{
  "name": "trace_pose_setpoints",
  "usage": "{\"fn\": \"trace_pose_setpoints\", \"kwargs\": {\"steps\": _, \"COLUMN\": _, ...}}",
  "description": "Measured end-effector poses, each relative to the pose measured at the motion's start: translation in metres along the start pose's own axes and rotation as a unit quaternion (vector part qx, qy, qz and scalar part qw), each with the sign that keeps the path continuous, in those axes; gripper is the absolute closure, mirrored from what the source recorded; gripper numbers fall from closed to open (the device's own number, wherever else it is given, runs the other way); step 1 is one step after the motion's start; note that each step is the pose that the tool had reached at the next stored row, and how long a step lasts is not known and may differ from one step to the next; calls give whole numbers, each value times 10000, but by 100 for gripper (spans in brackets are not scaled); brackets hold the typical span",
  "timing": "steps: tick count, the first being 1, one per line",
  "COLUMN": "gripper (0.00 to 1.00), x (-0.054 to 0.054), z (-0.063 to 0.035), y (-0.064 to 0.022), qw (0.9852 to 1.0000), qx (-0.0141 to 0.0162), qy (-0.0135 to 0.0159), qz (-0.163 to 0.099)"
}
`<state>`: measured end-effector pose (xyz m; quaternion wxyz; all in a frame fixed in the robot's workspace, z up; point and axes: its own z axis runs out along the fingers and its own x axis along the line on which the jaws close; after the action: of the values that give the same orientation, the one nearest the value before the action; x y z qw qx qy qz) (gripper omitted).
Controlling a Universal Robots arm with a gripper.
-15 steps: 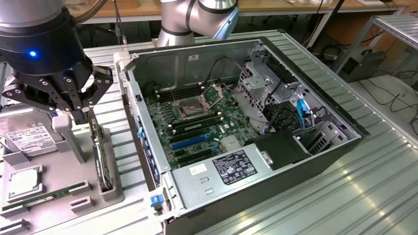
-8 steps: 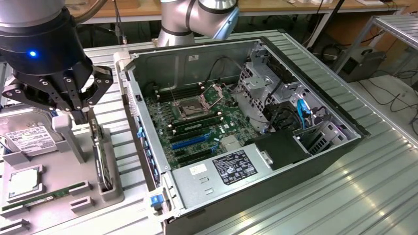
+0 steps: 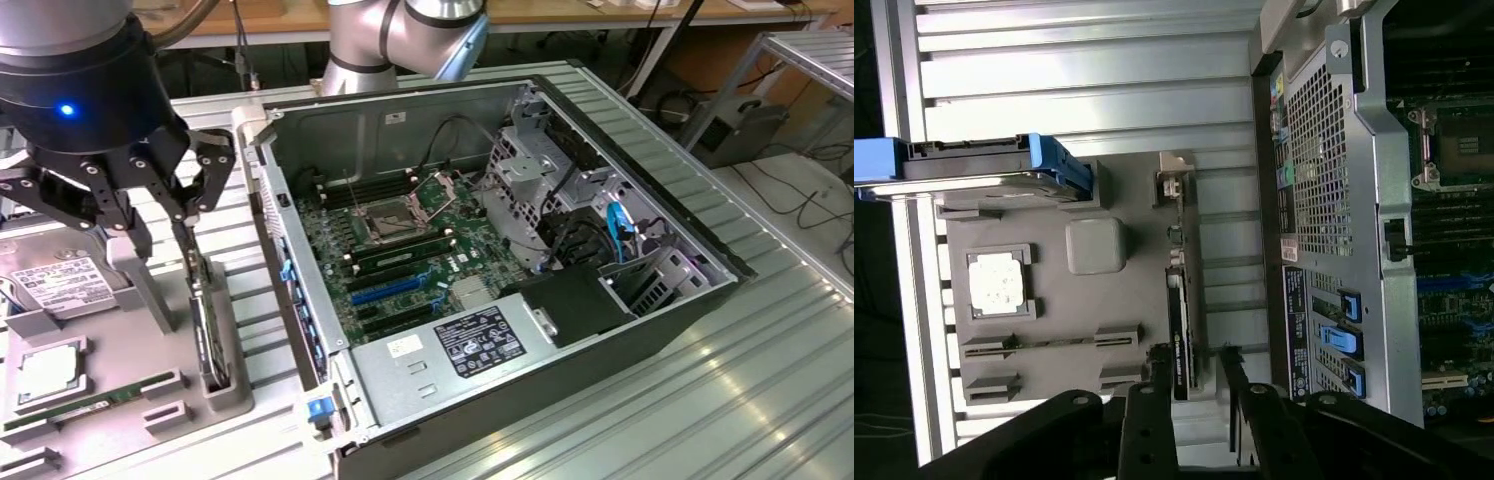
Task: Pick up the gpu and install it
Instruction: 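Pick up the gpu and move the gpu toward the slot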
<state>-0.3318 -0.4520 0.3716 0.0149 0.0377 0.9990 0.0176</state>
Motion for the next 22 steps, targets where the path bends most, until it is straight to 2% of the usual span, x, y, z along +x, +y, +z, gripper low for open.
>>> {"fn": "trace_pose_setpoints", "kwargs": {"steps": 1, "gripper": 64, "x": 5, "z": 11, "y": -1, "qw": 10000, "qx": 6, "qy": -2, "qz": 0}}
{"fn": "trace_pose_setpoints", "kwargs": {"steps": 2, "gripper": 58, "x": 11, "z": 46, "y": -3, "qw": 10000, "qx": 9, "qy": -1, "qz": -1}}
{"fn": "trace_pose_setpoints", "kwargs": {"steps": 5, "gripper": 58, "x": 26, "z": 125, "y": -14, "qw": 10000, "qx": 8, "qy": -1, "qz": -1}}
{"fn": "trace_pose_setpoints", "kwargs": {"steps": 10, "gripper": 58, "x": 43, "z": 321, "y": -40, "qw": 10000, "qx": 9, "qy": -1, "qz": 0}}
{"fn": "trace_pose_setpoints", "kwargs": {"steps": 22, "gripper": 58, "x": 50, "z": 626, "y": -55, "qw": 10000, "qx": 9, "qy": -1, "qz": 0}}
